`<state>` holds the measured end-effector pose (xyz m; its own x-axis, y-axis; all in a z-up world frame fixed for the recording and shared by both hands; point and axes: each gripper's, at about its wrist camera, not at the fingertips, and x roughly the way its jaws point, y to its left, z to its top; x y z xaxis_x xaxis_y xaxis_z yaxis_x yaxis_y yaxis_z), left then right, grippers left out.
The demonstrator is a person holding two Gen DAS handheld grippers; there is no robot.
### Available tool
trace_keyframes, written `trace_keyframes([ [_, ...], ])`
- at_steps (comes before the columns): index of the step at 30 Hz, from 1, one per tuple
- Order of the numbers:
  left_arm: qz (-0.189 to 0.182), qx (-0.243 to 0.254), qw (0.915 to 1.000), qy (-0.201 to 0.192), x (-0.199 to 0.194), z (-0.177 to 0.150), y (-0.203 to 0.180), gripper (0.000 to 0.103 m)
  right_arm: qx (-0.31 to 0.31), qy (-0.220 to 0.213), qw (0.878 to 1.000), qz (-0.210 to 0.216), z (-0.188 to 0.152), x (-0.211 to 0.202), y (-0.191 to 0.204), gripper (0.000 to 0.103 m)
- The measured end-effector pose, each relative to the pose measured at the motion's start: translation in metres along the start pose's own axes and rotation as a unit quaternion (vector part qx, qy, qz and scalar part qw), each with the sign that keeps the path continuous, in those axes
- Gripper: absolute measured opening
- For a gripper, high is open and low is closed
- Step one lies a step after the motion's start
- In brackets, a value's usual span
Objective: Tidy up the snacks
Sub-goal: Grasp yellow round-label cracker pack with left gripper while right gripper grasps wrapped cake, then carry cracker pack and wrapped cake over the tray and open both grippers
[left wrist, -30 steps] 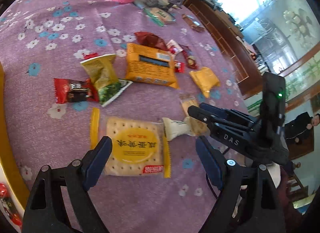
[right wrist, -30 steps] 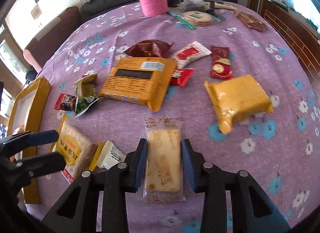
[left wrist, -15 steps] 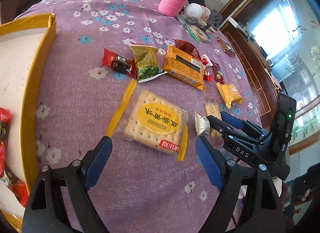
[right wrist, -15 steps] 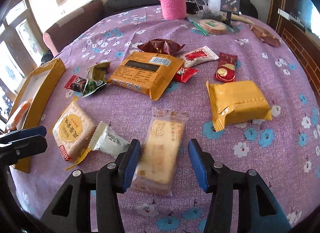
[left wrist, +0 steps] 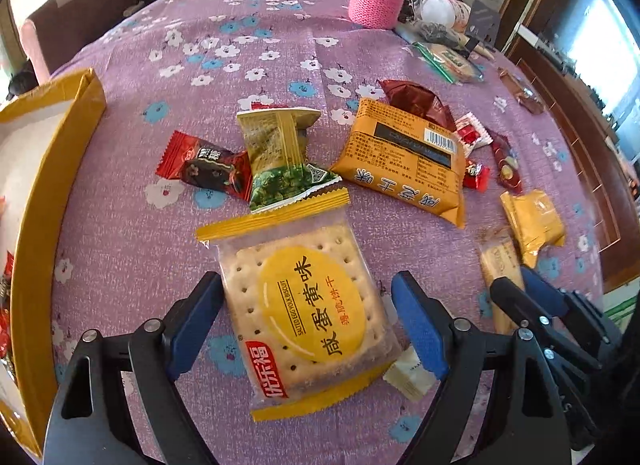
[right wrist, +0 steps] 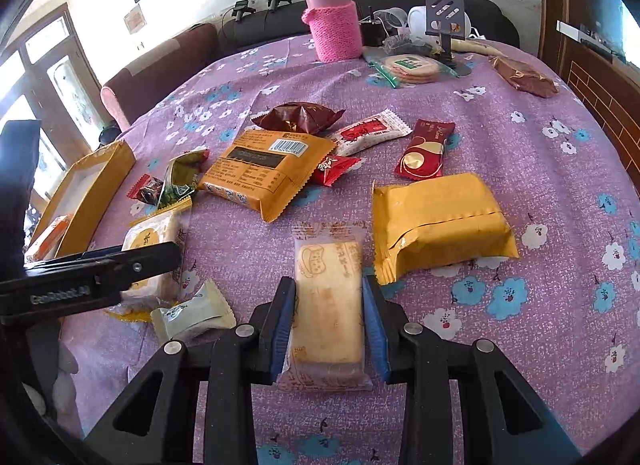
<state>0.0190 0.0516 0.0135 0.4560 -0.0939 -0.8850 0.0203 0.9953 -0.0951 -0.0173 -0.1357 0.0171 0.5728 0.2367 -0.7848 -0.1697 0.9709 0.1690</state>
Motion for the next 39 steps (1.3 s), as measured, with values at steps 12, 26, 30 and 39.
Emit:
trace_keyframes([
  [12,-0.039,-0.043,0.9971,-0.049,-0.031,-0.016,0.026,0.076,0.048,-0.008,0.997,0.067,0.001,-0.002,-0.019,0.033],
  [26,-0.062,-0.085,0.9662,-0.236,-0.225,-0.026,0.17,0.076,0.03,-0.105,0.988,0.11,0.021,-0.092,0.033,0.001],
  [30,-0.051,-0.097,0.9551,-0.275,-0.257,-0.023,0.219,0.076,-0.004,-0.162,0.982,0.101,0.054,-0.146,0.082,0.0],
  [39,-0.092,-0.137,0.9492,-0.268,-0.227,-0.037,0.257,0.076,-0.104,0.015,0.994,-0.035,0.008,-0.045,0.105,0.046],
])
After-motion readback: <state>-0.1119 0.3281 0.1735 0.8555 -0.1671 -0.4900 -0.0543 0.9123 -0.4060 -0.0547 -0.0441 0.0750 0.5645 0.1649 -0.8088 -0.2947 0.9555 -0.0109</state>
